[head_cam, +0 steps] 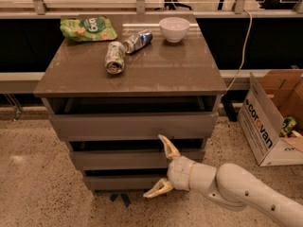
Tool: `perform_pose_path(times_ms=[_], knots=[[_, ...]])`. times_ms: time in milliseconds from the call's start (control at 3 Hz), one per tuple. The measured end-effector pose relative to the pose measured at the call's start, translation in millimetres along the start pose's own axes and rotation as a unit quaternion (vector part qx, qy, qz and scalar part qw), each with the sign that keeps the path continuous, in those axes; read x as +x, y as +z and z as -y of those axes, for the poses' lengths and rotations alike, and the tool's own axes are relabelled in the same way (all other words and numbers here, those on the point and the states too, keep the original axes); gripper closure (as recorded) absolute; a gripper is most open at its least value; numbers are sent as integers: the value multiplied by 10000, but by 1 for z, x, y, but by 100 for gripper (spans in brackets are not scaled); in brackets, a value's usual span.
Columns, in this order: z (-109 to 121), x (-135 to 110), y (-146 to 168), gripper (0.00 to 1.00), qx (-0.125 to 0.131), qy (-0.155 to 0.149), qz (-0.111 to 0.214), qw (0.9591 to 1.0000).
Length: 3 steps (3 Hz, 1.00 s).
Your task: Open bottom drawer
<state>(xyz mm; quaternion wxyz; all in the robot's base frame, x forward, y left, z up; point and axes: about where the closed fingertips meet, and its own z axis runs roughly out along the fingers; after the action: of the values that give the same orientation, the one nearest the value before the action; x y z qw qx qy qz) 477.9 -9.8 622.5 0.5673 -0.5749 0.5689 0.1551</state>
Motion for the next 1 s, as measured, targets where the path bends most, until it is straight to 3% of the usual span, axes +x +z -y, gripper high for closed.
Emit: perform_pose_path(times_ms=[333, 667, 1000], knots=[[-13, 51, 15, 0, -155, 327, 367, 9987], [-17, 58, 20, 0, -169, 449, 464, 9978], [-25, 80, 33, 0, -382, 549, 293, 9973]])
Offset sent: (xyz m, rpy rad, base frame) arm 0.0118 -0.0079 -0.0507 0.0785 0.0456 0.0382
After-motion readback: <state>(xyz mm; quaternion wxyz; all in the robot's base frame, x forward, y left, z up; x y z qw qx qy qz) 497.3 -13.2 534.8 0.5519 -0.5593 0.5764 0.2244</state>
